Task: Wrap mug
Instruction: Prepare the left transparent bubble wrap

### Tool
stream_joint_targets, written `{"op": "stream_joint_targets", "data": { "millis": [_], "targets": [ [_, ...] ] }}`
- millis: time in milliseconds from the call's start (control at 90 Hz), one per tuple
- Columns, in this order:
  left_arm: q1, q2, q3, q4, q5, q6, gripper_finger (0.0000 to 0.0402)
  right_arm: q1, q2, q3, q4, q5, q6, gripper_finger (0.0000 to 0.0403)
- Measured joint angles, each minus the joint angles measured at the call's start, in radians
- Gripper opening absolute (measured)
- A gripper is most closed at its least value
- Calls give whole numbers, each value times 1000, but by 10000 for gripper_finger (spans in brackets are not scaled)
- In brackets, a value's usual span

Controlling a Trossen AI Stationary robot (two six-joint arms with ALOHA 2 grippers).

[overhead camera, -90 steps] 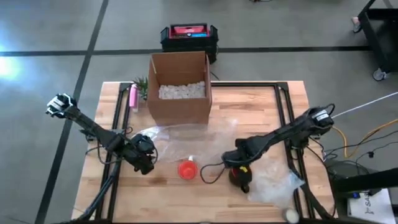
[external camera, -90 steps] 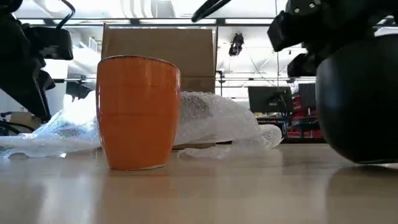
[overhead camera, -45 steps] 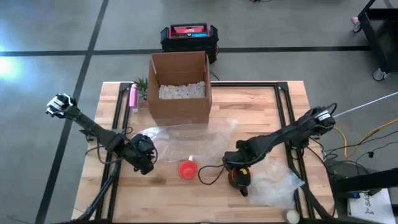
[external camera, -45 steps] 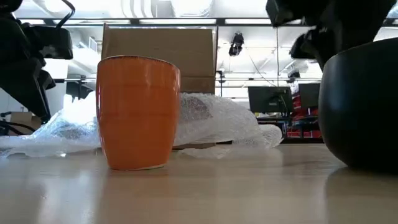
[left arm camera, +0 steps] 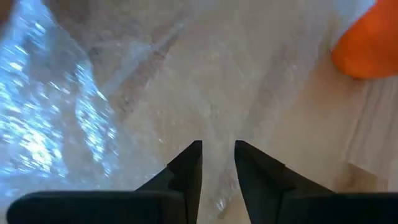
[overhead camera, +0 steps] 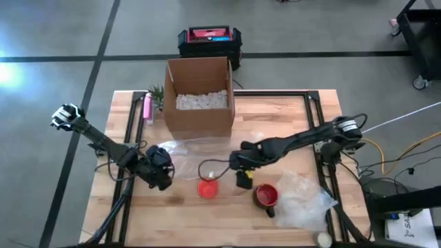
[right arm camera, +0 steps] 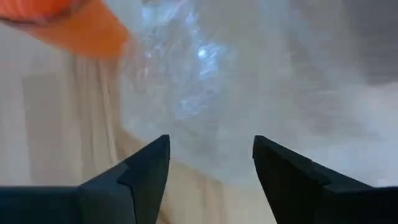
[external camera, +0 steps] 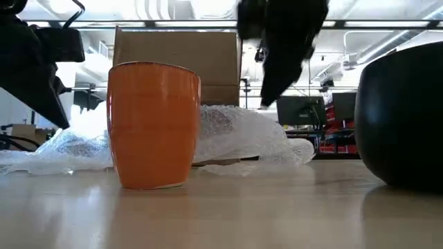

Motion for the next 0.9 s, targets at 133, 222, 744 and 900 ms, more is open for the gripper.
{"op": "stream_joint_targets", "data": {
  "millis": [133, 222, 744, 900],
  "targets": [
    [0, 0, -31, 17, -104, -14, 74, 3, 105, -8, 23, 0, -5, 199],
    [2, 0, -81, 77, -112, -20, 74, 2, 151, -8, 19, 7, 2, 193],
    [3, -1, -311, 175, 46, -273, 74, -1, 45, 36, -376, 24, -115, 168],
    [3, -12, -296, 144, 58, -274, 74, -14, -52, 53, -444, 83, -119, 161]
  ]
}}
